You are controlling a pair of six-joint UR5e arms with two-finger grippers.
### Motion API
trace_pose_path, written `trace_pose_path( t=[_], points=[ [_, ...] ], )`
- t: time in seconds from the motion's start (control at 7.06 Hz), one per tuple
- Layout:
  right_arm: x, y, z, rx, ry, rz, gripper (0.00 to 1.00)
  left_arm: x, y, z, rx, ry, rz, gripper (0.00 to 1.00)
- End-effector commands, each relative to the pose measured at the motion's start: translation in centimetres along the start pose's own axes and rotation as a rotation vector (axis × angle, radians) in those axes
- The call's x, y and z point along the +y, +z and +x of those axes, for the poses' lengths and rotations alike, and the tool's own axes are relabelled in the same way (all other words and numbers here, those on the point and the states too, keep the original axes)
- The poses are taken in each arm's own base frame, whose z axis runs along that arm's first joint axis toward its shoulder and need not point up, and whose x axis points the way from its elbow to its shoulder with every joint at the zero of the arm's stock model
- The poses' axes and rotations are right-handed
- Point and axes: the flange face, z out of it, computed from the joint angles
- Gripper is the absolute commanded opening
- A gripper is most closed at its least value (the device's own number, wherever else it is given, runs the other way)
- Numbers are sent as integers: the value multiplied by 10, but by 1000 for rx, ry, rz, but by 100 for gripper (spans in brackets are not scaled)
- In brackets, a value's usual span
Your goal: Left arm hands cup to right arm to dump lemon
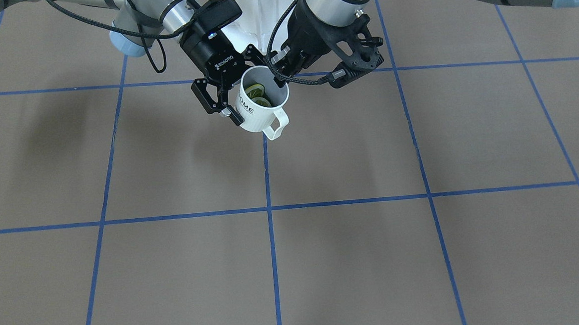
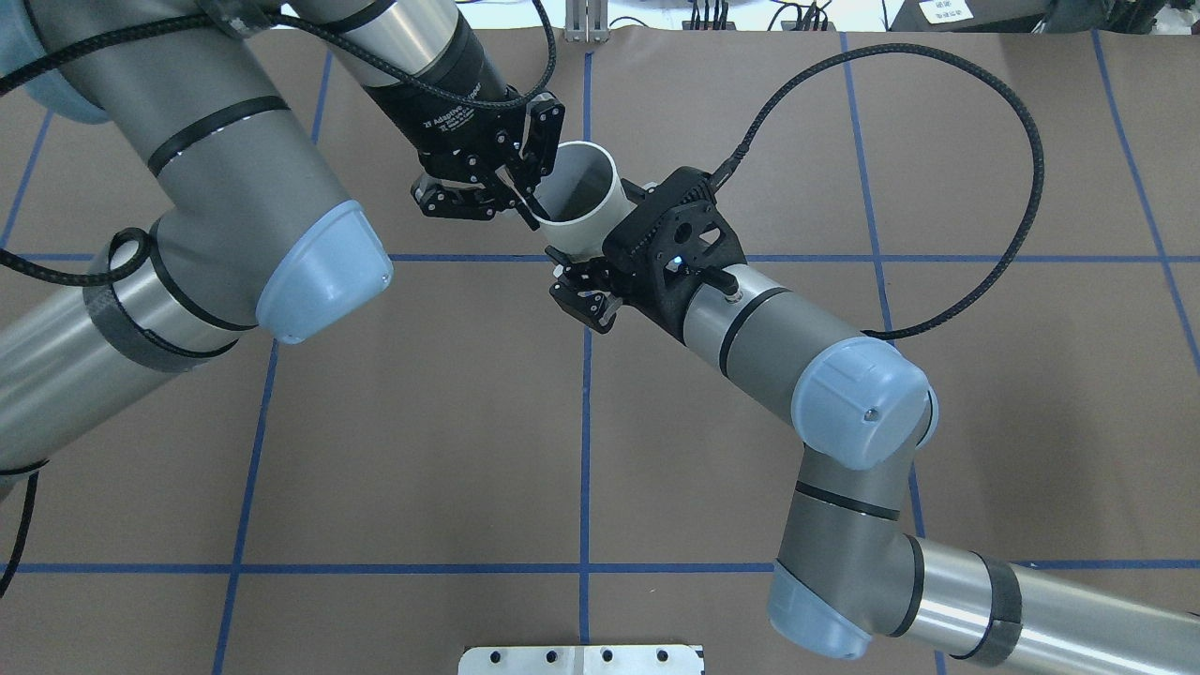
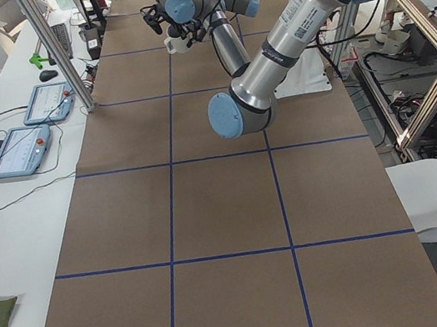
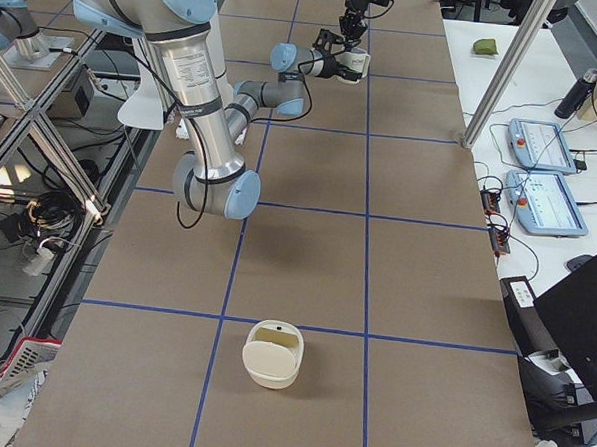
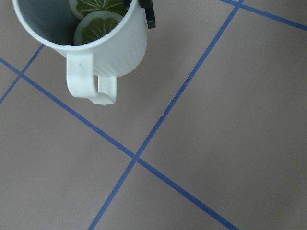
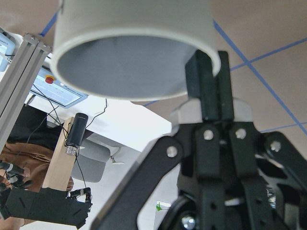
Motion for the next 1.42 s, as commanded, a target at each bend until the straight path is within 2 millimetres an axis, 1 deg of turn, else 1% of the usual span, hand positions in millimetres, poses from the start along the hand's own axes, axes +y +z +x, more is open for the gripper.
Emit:
trace_pose_path(
  t=[0.0,0.85,0.99,1.13,1.28],
  points=[
    [0,0,0,0,0,-1,99,5,-2,-1,0,5,-27,0],
    [2,0,1,3,-1,-3,99,8,-3,-1,4,11,-32,0],
    [1,0,1,1,-2,-2,86,8,-3,-1,5,12,-33,0],
    [3,-1,2,5,-5,-3,54,9,-3,-1,6,13,-34,0],
    [6,-2,2,4,-5,-8,30,8,-4,-1,8,15,-33,0]
  ],
)
